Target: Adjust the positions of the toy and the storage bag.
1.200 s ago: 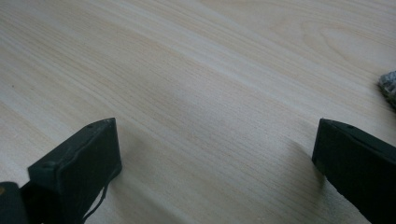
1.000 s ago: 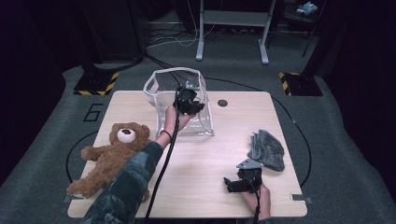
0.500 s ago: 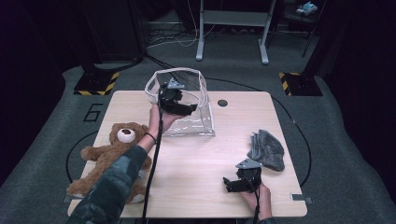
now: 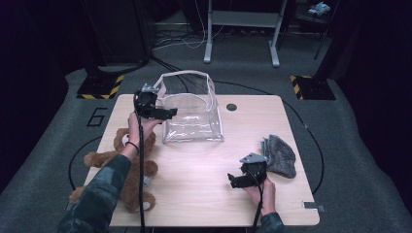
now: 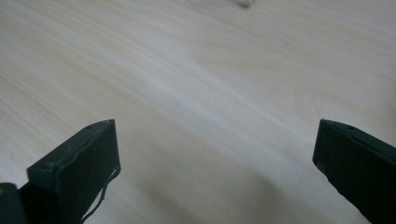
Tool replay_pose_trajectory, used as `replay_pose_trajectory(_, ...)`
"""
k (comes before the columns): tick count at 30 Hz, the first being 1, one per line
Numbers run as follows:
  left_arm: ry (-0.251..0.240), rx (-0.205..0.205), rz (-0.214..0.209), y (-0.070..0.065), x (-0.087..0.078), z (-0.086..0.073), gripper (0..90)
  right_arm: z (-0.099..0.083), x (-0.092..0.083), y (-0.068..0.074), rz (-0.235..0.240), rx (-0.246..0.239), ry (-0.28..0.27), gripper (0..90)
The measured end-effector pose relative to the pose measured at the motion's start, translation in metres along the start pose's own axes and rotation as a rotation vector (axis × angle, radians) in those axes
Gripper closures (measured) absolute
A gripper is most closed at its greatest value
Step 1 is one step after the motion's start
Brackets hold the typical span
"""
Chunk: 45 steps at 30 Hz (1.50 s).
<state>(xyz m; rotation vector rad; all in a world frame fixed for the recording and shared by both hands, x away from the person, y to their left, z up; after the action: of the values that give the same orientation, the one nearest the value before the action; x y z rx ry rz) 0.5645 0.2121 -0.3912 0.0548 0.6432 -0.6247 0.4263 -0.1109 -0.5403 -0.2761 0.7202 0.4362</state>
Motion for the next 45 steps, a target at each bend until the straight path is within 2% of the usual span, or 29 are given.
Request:
replay_pose_trajectory(3, 0.015, -0.016, 0.004, 0.005, 0.005, -0.006, 0.0, 0.018, 0.006, 0.002, -0.009, -0.034, -0.031, 0.0)
replay_pose_trajectory(4, 0.018, -0.021, -0.007, 0.005, 0.008, -0.007, 0.0, 0.024, 0.008, 0.003, -0.01, -0.039, -0.032, 0.0)
replay_pose_trajectory(7, 0.043, -0.013, 0.009, 0.009, 0.013, -0.012, 0.0, 0.039, 0.017, 0.005, -0.015, -0.053, -0.063, 0.0)
replay_pose_trajectory(8, 0.04, -0.017, 0.016, 0.01, 0.014, -0.012, 0.1, 0.045, 0.021, 0.005, -0.015, -0.074, -0.075, 0.7)
replay_pose_trajectory(9, 0.034, -0.023, 0.015, 0.01, 0.015, -0.012, 0.8, 0.05, 0.025, 0.006, -0.018, -0.071, -0.085, 1.0)
replay_pose_trajectory(12, 0.02, -0.016, 0.034, 0.009, 0.017, -0.011, 14.0, 0.064, 0.038, 0.005, -0.017, -0.066, -0.089, 4.4)
replay_pose_trajectory(13, 0.014, -0.021, 0.041, 0.008, 0.018, -0.011, 16.5, 0.067, 0.041, 0.005, -0.018, -0.061, -0.082, 5.5)
replay_pose_trajectory(14, 0.018, -0.009, 0.051, 0.009, 0.018, -0.01, 17.8, 0.072, 0.045, 0.004, -0.015, -0.06, -0.089, 7.9)
replay_pose_trajectory(15, 0.015, -0.01, 0.045, 0.008, 0.018, -0.01, 22.0, 0.075, 0.048, 0.003, -0.022, -0.067, -0.099, 10.2)
replay_pose_trajectory(19, 0.007, -0.021, 0.067, 0.01, 0.02, -0.012, 29.7, 0.089, 0.064, -0.002, -0.041, -0.079, -0.082, 14.2)
replay_pose_trajectory(20, 0.016, -0.017, 0.079, 0.012, 0.02, -0.013, 32.6, 0.092, 0.067, -0.003, -0.046, -0.067, -0.086, 16.0)
replay_pose_trajectory(21, 0.007, -0.028, 0.067, 0.013, 0.021, -0.014, 34.7, 0.094, 0.069, -0.003, -0.05, -0.06, -0.105, 20.4)
replay_pose_trajectory(22, 0.019, -0.02, 0.069, 0.014, 0.021, -0.015, 36.5, 0.095, 0.072, -0.003, -0.054, -0.066, -0.096, 24.0)
replay_pose_trajectory(23, 0.005, -0.032, 0.075, 0.015, 0.023, -0.015, 37.7, 0.097, 0.074, -0.003, -0.062, -0.075, -0.101, 25.8)
replay_pose_trajectory(24, 0.004, -0.033, 0.076, 0.016, 0.024, -0.016, 42.2, 0.099, 0.077, -0.002, -0.061, -0.077, -0.105, 31.6)
replay_pose_trajectory(25, 0.008, -0.039, 0.075, 0.016, 0.024, -0.017, 42.8, 0.1, 0.079, -0.002, -0.068, -0.082, -0.101, 33.0)
replay_pose_trajectory(26, 0.007, -0.034, 0.073, 0.017, 0.024, -0.017, 46.0, 0.102, 0.082, -0.002, -0.085, -0.086, -0.102, 38.8)
replay_pose_trajectory(28, 0.0, -0.033, 0.078, 0.017, 0.024, -0.018, 50.6, 0.105, 0.085, -0.001, -0.083, -0.087, -0.096, 43.4)
replay_pose_trajectory(30, 0.002, -0.029, 0.073, 0.018, 0.024, -0.018, 57.0, 0.106, 0.088, 0.002, -0.095, -0.095, -0.102, 51.9)
replay_pose_trajectory(31, -0.009, -0.035, 0.069, 0.018, 0.024, -0.018, 58.0, 0.105, 0.089, 0.003, -0.091, -0.105, -0.097, 52.8)
replay_pose_trajectory(32, -0.009, -0.039, 0.061, 0.018, 0.024, -0.019, 59.3, 0.105, 0.092, 0.003, -0.115, -0.12, -0.085, 55.9)
replay_pose_trajectory(33, -0.011, -0.042, 0.056, 0.018, 0.025, -0.02, 60.8, 0.105, 0.094, 0.003, -0.112, -0.124, -0.084, 57.8)
replay_pose_trajectory(35, -0.008, -0.037, 0.056, 0.017, 0.025, -0.021, 61.8, 0.105, 0.094, 0.002, -0.128, -0.106, -0.092, 64.0)
replay_pose_trajectory(37, -0.01, -0.041, 0.054, 0.014, 0.026, -0.021, 58.2, 0.106, 0.094, 0.001, -0.133, -0.078, -0.105, 67.2)
replay_pose_trajectory(39, -0.009, -0.04, 0.056, 0.013, 0.027, -0.022, 53.0, 0.106, 0.094, 0.0, -0.151, -0.082, -0.101, 70.3)
replay_pose_trajectory(41, 0.006, -0.03, 0.078, 0.013, 0.029, -0.022, 52.9, 0.105, 0.095, 0.0, -0.158, -0.095, -0.099, 72.7)
replay_pose_trajectory(44, 0.003, -0.031, 0.106, 0.015, 0.03, -0.022, 62.2, 0.105, 0.094, 0.001, -0.176, -0.071, -0.098, 76.6)
replay_pose_trajectory(45, -0.006, -0.042, 0.102, 0.015, 0.03, -0.022, 65.5, 0.106, 0.094, 0.001, -0.18, -0.076, -0.096, 78.1)
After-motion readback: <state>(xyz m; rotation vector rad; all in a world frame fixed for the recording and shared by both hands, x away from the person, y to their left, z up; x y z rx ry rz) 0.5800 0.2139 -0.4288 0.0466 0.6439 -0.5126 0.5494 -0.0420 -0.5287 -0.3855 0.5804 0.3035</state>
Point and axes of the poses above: each handheld gripper's, and its own axes: x roughly forward along the jaws, z roughly out of its top, y roughly to its left, the point moved 5 cm from there along x, roughly forward along the jaws, and after that the axes turned 6 degrees about -z, right-handed, at the moved point
